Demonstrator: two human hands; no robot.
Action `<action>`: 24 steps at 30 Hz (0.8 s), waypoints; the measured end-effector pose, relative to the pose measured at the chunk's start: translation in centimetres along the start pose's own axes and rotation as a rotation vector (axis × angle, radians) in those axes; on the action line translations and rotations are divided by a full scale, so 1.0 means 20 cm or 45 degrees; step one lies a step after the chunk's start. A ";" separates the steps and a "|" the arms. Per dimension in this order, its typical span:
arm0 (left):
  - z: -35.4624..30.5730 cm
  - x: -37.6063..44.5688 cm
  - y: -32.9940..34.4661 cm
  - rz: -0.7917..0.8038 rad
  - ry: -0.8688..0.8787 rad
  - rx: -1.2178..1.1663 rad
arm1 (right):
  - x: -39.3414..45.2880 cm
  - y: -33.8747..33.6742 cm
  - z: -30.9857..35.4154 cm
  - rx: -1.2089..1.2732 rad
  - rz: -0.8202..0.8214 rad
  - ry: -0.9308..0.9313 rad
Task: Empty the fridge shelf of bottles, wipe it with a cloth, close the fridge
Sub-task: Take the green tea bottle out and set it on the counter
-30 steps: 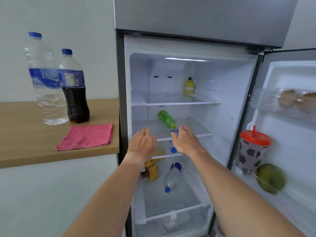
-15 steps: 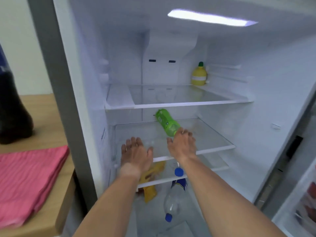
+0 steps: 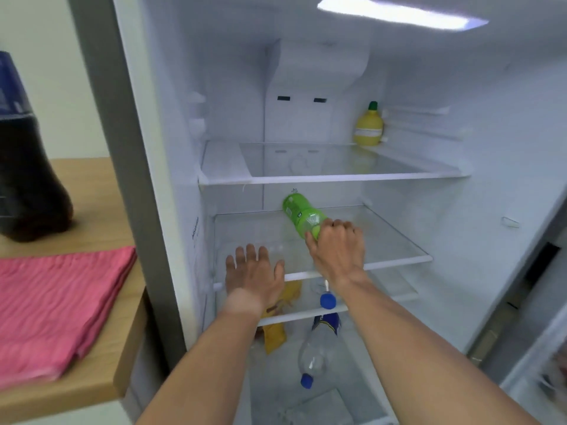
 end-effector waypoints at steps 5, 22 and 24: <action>-0.03 -0.23 -0.07 -0.018 -0.042 -0.148 | -0.11 -0.30 -0.02 0.117 -0.111 -0.114; -0.17 -1.00 -0.67 -0.323 0.261 0.057 | -0.50 -1.27 -0.13 0.603 -0.311 -0.066; -0.14 -1.09 -0.72 -0.362 0.281 0.044 | -0.53 -1.39 -0.13 0.653 -0.326 -0.067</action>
Point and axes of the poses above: each hand's wrist, its own x-axis towards the middle knuckle, its own y-axis out of the palm, z = x × y, the point moved 4 cm from there along x, towards the middle knuckle, and after that the axes turned 8 degrees about y, right-handed, at the moved point
